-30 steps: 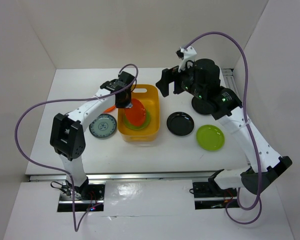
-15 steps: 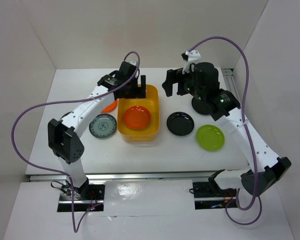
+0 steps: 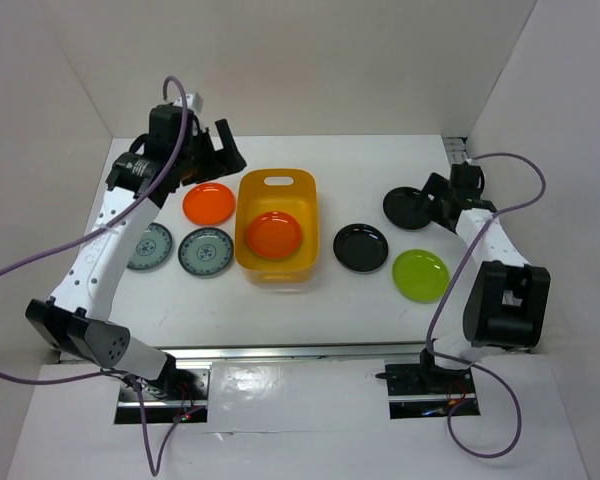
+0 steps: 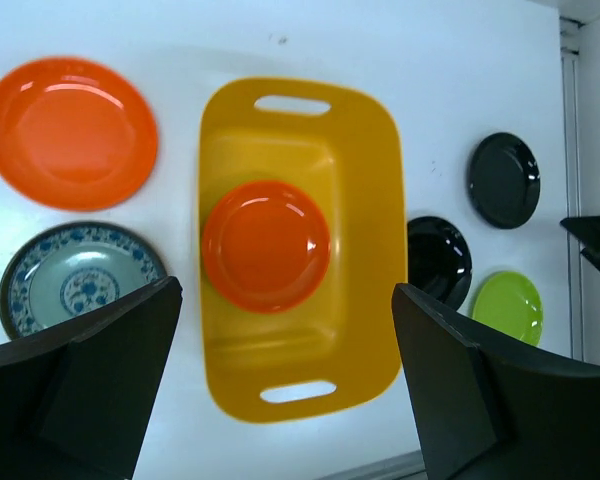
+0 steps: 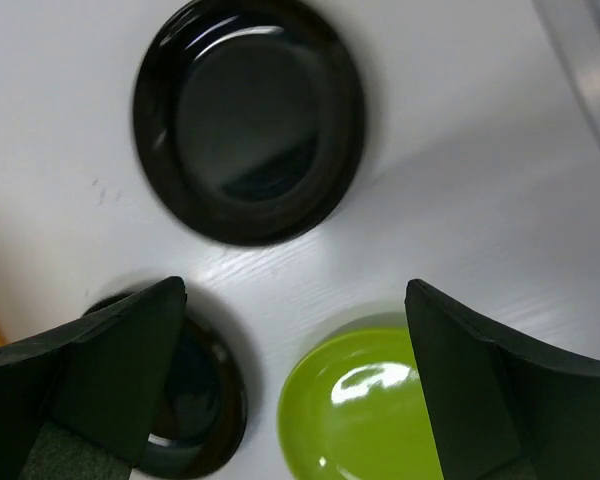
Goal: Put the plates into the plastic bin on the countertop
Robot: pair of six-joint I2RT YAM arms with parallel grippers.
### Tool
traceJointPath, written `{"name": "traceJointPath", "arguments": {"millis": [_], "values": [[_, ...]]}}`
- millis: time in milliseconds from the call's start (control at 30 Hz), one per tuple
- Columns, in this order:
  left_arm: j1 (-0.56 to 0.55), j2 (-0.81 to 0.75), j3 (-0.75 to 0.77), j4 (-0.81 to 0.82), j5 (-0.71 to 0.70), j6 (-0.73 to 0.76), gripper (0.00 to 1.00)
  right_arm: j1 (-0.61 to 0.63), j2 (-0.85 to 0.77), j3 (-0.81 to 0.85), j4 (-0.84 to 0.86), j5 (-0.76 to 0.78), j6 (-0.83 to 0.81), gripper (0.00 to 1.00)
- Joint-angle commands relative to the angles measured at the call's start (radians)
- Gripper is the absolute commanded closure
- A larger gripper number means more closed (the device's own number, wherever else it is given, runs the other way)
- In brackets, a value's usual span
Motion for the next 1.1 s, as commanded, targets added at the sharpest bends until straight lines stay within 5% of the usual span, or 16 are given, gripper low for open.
{"name": "traceJointPath", "arguments": {"millis": [0, 400, 700, 900, 1000, 1067], "values": [[0.065, -0.053, -0.077, 0.016, 0.129, -0.012, 0.00, -0.092, 0.053, 0.023, 0.119, -0.016, 0.062, 0.03], [0.168, -0.138, -0.209, 0.136, 0.431, -0.058, 0.00, -0.094, 0.297, 0.033, 0.254, -0.011, 0.040, 0.08], [0.168, -0.158, -0.218, 0.125, 0.427, -0.040, 0.00, -0.063, 0.432, 0.099, 0.269, 0.010, 0.029, 0.32], [0.178, -0.168, -0.218, 0.115, 0.396, -0.040, 0.00, -0.054, 0.497, 0.099, 0.250, 0.021, 0.048, 0.66], [0.188, -0.168, -0.218, 0.105, 0.387, -0.040, 0.00, -0.054, 0.521, 0.099, 0.213, 0.043, 0.057, 0.97], [0.197, -0.168, -0.218, 0.105, 0.387, -0.040, 0.00, -0.054, 0.521, 0.111, 0.202, 0.053, 0.069, 1.00]]}}
